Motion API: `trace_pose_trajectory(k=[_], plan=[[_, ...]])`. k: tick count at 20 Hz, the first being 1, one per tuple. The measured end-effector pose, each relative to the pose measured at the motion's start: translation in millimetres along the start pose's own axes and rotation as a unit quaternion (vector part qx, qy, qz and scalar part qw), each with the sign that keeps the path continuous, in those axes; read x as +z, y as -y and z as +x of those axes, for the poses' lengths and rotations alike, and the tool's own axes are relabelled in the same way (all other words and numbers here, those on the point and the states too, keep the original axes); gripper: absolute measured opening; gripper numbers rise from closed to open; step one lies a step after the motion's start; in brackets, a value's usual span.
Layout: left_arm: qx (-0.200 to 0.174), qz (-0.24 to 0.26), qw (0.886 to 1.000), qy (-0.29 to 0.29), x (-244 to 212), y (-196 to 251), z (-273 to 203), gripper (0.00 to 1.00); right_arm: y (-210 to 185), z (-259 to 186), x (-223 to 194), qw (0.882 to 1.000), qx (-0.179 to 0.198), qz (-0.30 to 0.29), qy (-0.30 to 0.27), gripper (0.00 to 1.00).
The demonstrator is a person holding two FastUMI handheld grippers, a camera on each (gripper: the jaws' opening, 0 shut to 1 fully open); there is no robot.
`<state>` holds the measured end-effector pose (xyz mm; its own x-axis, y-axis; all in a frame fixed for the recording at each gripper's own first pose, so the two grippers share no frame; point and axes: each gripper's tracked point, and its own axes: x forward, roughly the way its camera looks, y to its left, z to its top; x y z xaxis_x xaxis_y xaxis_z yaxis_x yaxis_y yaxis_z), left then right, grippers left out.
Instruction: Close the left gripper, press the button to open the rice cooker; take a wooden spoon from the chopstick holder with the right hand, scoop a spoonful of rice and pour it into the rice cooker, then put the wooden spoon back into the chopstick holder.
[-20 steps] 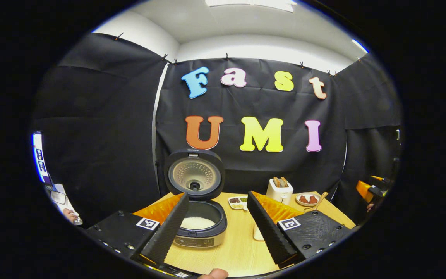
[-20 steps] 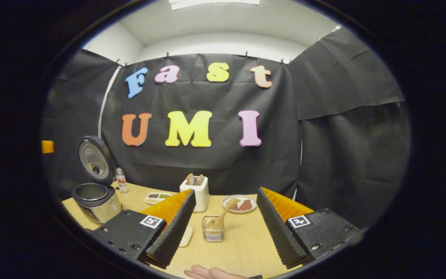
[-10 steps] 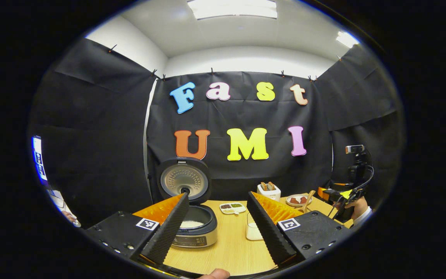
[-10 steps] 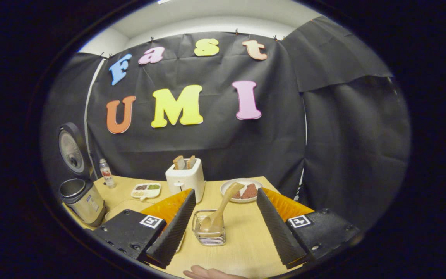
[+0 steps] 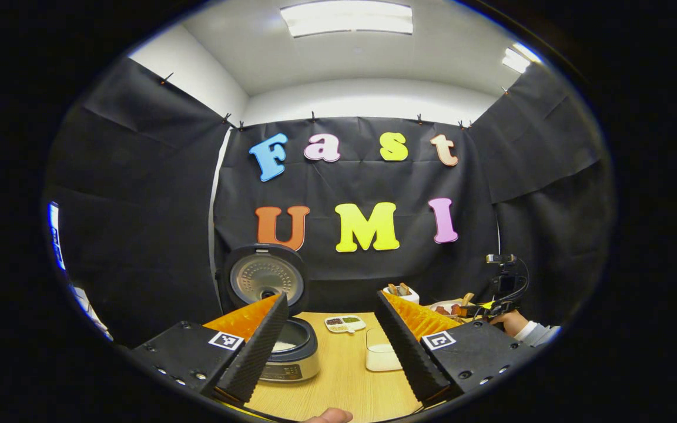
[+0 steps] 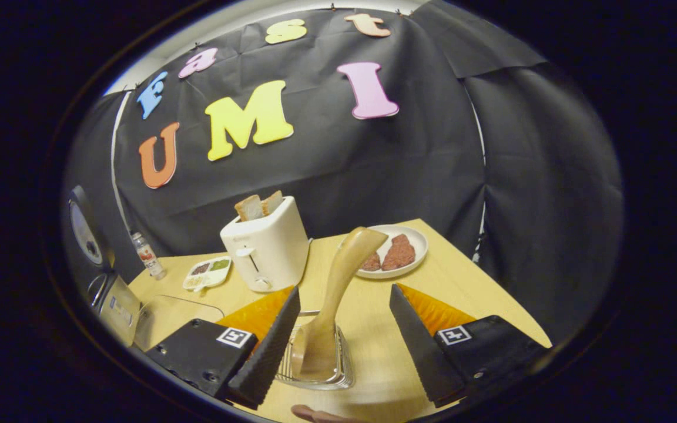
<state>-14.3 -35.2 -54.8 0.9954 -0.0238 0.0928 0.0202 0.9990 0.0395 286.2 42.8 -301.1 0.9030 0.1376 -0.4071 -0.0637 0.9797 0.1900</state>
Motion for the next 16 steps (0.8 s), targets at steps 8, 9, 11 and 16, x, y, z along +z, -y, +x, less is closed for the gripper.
trace_pose_trajectory(k=[8, 9, 11, 16], plan=[[-0.019, 0.017, 0.999, -0.029, -17.0, 15.1, 18.0, 0.96, 3.3, 39.3, -8.3, 0.995, 0.051, 0.082, -0.039, 0.77], [-0.024, 0.009, 0.999, -0.031, -17.6, 16.4, 16.5, 0.96, -2.1, 37.5, -6.6, 0.994, 0.061, 0.084, -0.037, 0.77], [-0.022, 0.003, 0.999, -0.036, -21.2, 10.7, 14.0, 0.95, -1.9, 35.9, -3.3, 0.994, 0.058, 0.083, -0.029, 0.47], [-0.012, -0.008, 0.999, -0.044, -24.9, -1.5, 6.3, 0.96, -10.6, 20.7, 6.2, 0.996, 0.053, 0.072, -0.028, 0.16]])
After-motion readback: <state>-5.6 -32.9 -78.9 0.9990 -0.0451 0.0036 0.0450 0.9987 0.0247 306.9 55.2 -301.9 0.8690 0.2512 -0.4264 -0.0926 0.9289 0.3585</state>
